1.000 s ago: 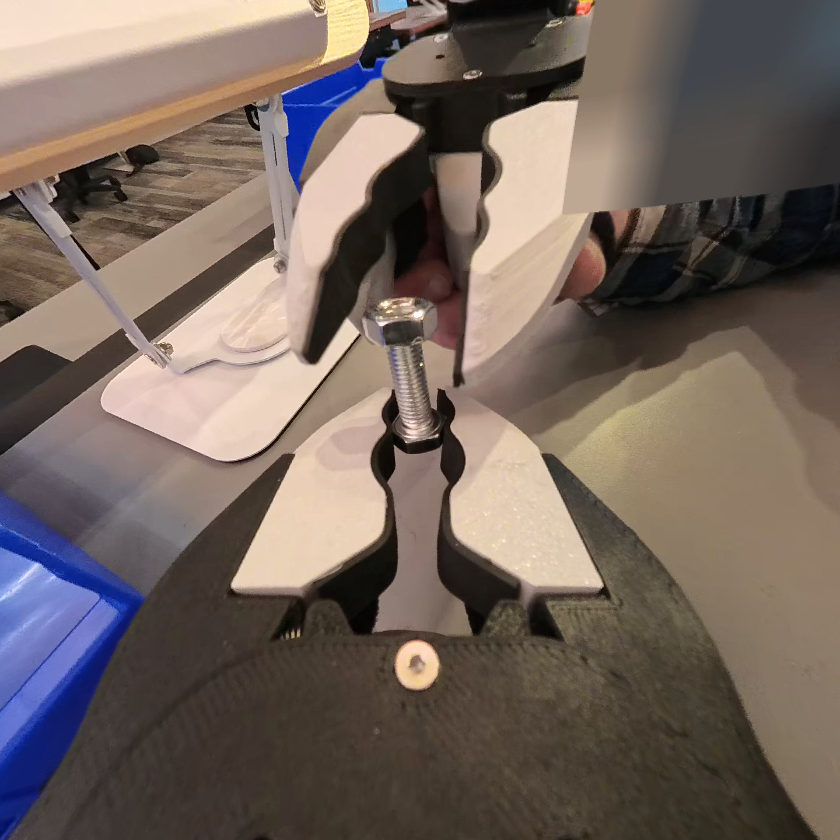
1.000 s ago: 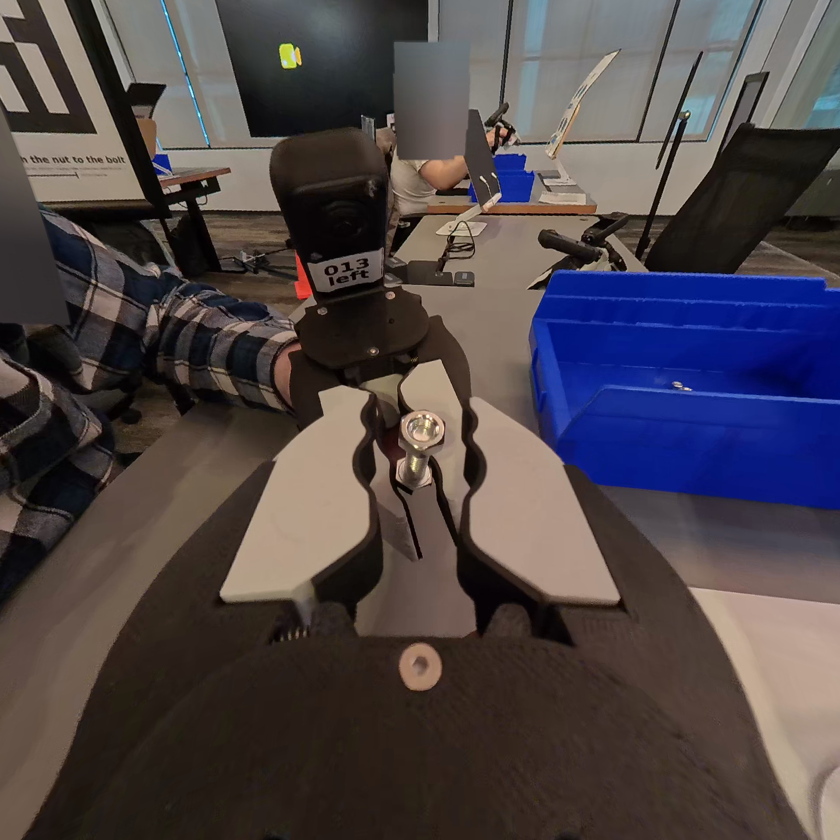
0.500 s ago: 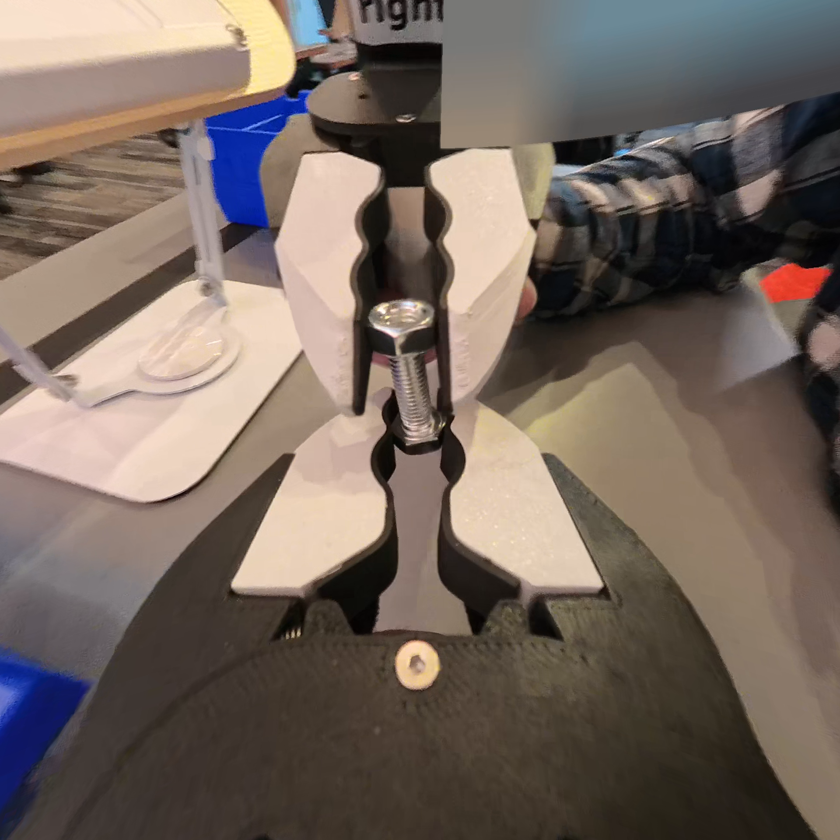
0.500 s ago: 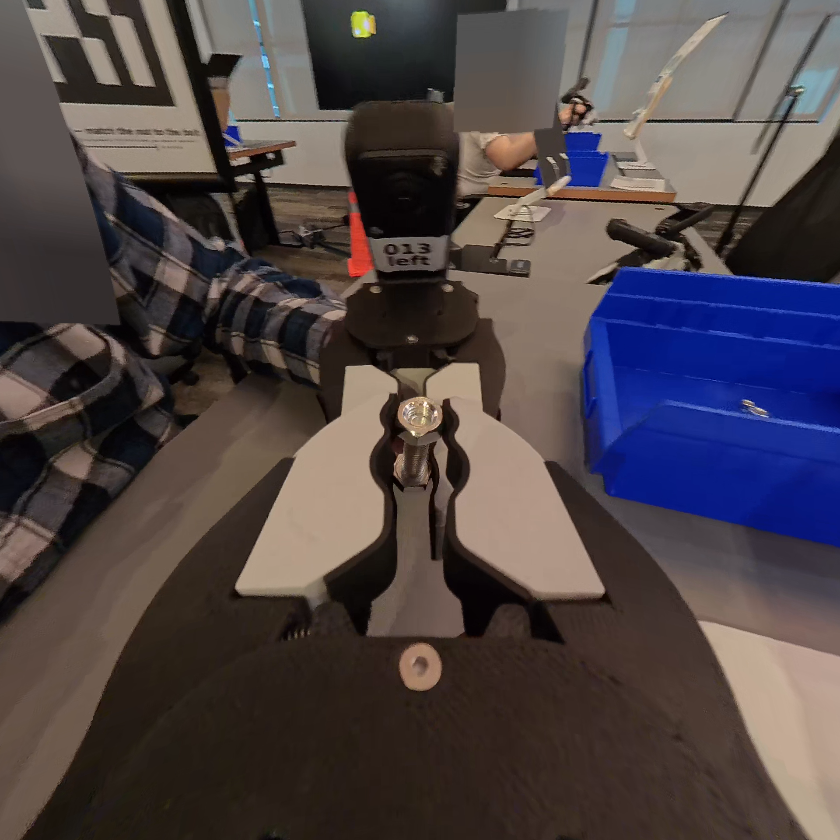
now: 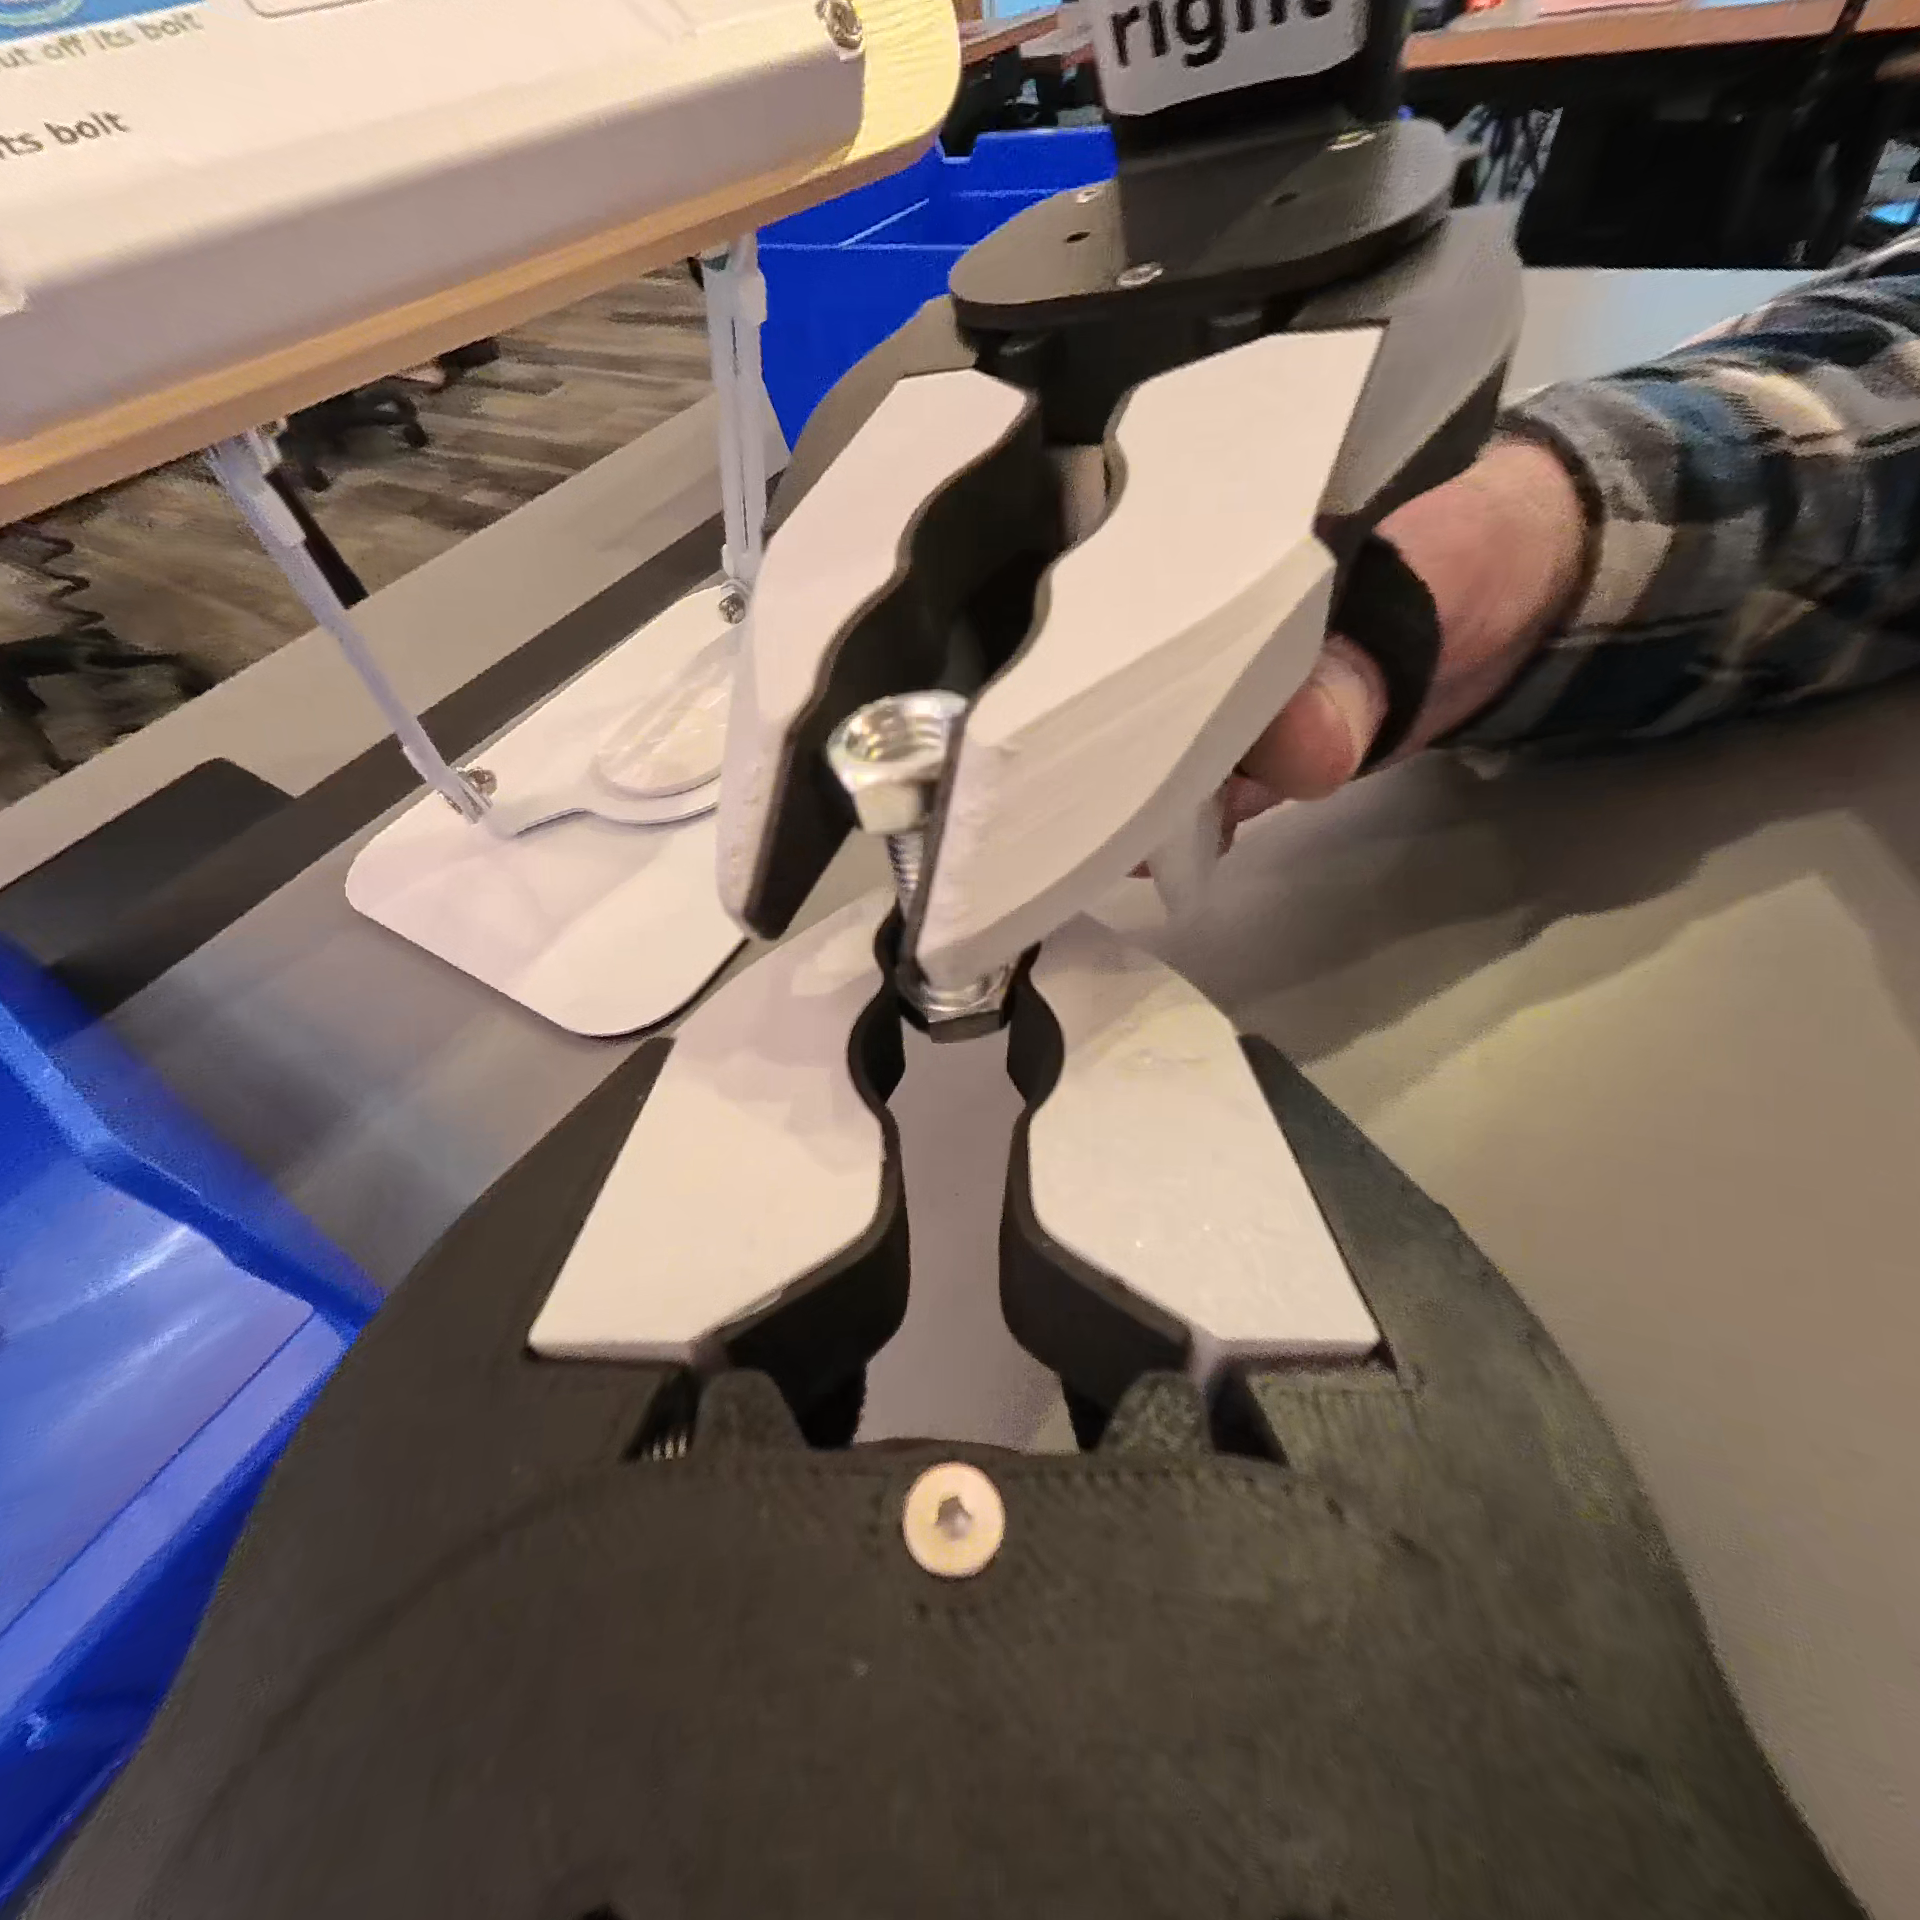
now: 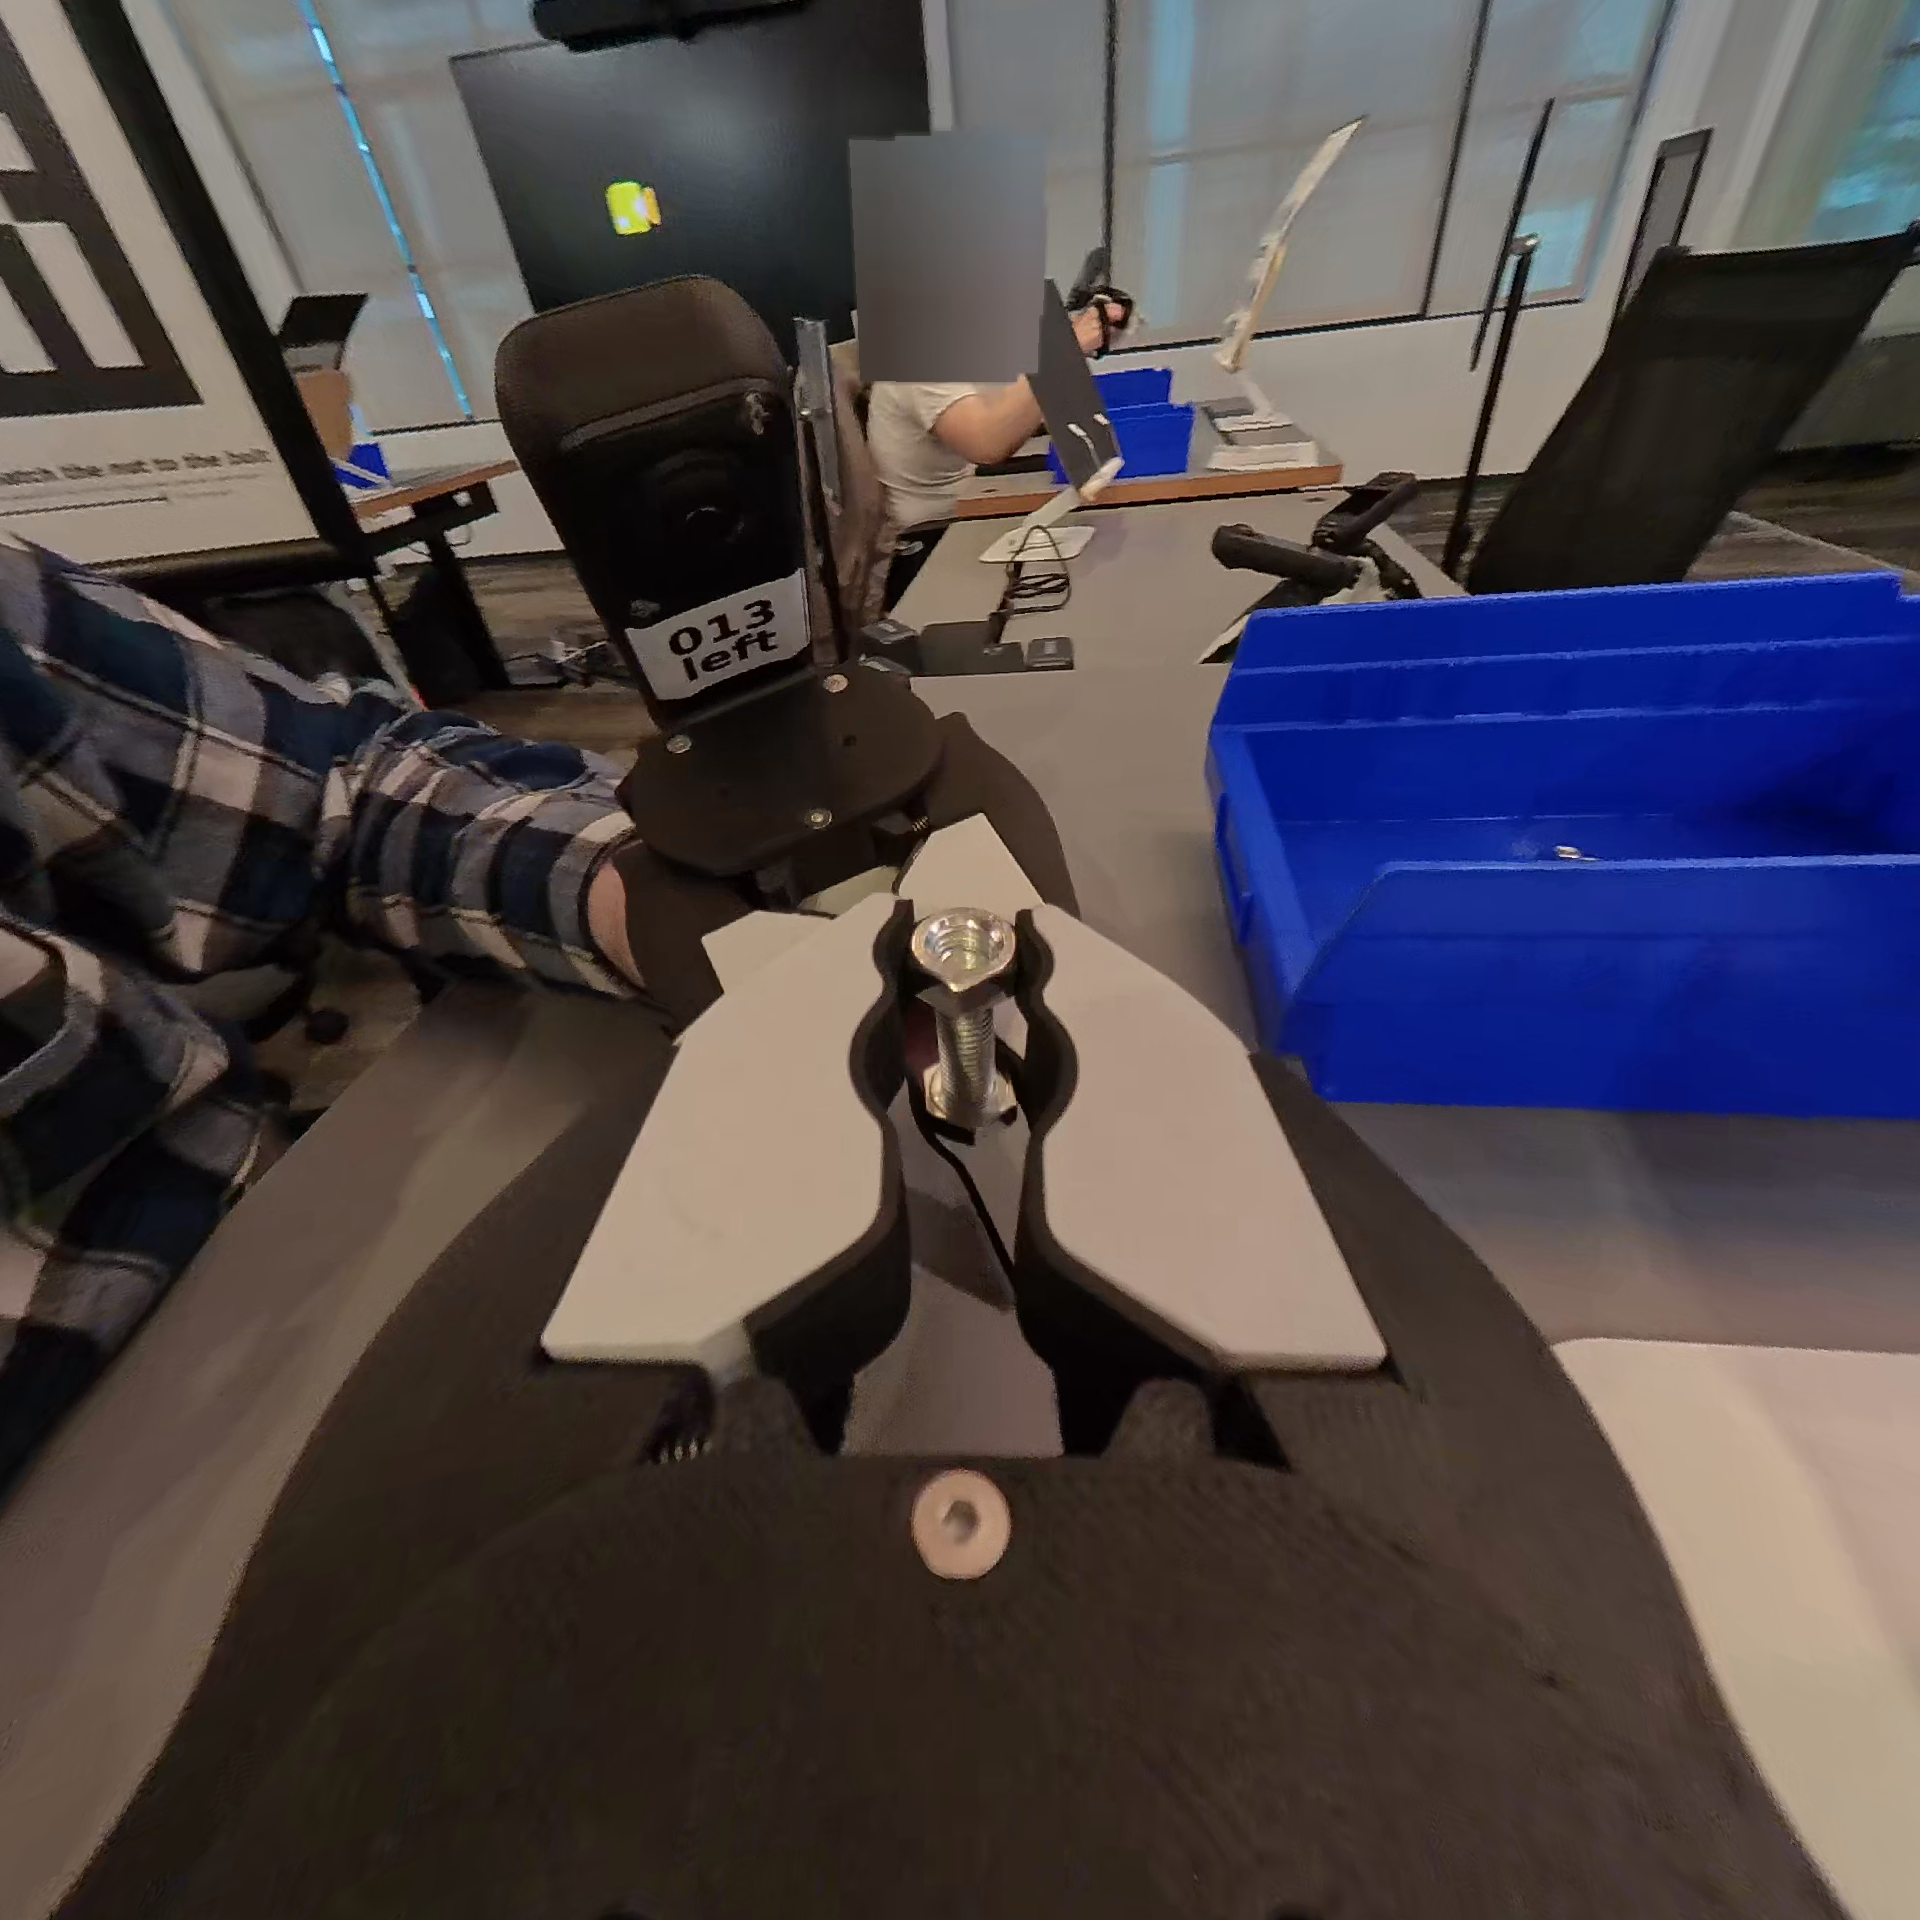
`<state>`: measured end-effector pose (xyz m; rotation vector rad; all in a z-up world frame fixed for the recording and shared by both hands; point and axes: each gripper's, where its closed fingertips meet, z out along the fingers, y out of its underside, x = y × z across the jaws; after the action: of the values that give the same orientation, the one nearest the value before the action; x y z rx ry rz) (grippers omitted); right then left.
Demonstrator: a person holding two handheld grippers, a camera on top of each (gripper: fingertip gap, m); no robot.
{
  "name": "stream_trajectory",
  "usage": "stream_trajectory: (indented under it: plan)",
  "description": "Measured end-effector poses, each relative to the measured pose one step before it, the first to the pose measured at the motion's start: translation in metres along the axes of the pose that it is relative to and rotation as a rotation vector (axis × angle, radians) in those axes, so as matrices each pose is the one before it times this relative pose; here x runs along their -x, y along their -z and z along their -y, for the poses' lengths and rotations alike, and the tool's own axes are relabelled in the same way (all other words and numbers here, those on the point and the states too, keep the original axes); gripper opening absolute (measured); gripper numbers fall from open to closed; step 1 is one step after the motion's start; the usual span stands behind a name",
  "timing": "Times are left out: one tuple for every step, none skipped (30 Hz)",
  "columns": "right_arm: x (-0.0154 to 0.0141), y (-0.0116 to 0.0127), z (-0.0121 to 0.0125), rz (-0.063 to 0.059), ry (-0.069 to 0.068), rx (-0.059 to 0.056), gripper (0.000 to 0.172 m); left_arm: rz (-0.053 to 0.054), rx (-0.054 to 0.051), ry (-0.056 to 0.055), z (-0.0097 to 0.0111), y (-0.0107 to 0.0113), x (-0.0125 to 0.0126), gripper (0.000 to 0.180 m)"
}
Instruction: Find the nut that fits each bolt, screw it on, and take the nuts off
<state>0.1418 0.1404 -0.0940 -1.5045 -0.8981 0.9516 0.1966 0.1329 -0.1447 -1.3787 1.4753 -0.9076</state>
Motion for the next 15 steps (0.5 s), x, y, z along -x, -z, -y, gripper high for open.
stream_trajectory:
  plan:
    - [0.00032, -0.00132, -0.00022, -0.0149, 0.0060, -0.0009, 0.018, -0.0031, -0.0031, 0.0114, 0.00027, -0.00092, -0.00067, 0.015]
    - [0.00119, -0.00112, -0.00001, -0.0072, 0.0078, -0.0002, 0.018, -0.0080, -0.0070, 0.0061, 0.00078, -0.00075, -0.00141, 0.015]
    - [0.00041, -0.00065, -0.00002, -0.0084, 0.0088, 0.0017, 0.018, -0.0039, -0.0025, 0.0005, 0.00052, -0.00063, -0.00085, 0.015]
    - [0.00003, -0.00003, 0.00000, -0.0070, 0.0078, 0.0033, 0.021, -0.0035, -0.0003, -0.0001, 0.00037, -0.00013, -0.00023, 0.015]
    - [0.00020, 0.00030, 0.00026, -0.0003, 0.0028, 0.0023, 0.028, -0.0089, -0.0069, 0.0022, 0.00103, 0.00019, -0.00068, 0.015]
    - [0.00010, 0.00051, 0.00070, 0.0032, -0.0011, -0.0002, 0.031, -0.0112, -0.0101, 0.0072, 0.00114, 0.00018, -0.00096, 0.015]
    - [-0.00013, 0.00076, 0.00108, 0.0019, -0.0013, -0.0026, 0.033, -0.0087, -0.0056, 0.0070, 0.00069, 0.00013, -0.00072, 0.015]
    - [-0.00036, 0.00055, 0.00059, -0.0007, -0.0005, -0.0002, 0.036, -0.0010, 0.0016, 0.0019, -0.00034, -0.00023, 0.00002, 0.015]
    - [-0.00028, 0.00026, -0.00010, 0.0000, 0.0011, 0.0032, 0.035, -0.0008, 0.0026, -0.0022, -0.00045, -0.00038, -0.00017, 0.015]
    - [0.00026, 0.00032, 0.00006, 0.0016, 0.0040, 0.0007, 0.035, -0.0034, 0.0014, 0.0003, -0.00040, -0.00050, -0.00059, 0.015]
    - [0.00063, 0.00052, 0.00060, 0.0037, 0.0053, -0.0039, 0.035, -0.0026, 0.0018, 0.0015, -0.00026, -0.00041, -0.00045, 0.015]
    - [0.00045, 0.00056, 0.00064, 0.0026, 0.0035, -0.0025, 0.037, -0.0023, 0.0035, 0.0004, -0.00046, -0.00038, -0.00033, 0.015]
    - [-0.00043, 0.00038, 0.00003, -0.0016, 0.0009, 0.0028, 0.042, -0.0042, 0.0049, -0.0004, -0.00070, -0.00041, -0.00042, 0.015]
    - [-0.00048, 0.00001, -0.00075, 0.0022, -0.0008, 0.0081, 0.047, -0.0027, 0.0045, 0.0002, -0.00079, -0.00037, -0.00018, 0.015]
    - [0.00026, -0.00001, -0.00087, 0.0080, -0.0019, 0.0084, 0.050, 0.0008, 0.0020, -0.0008, -0.00033, 0.00002, 0.00016, 0.015]
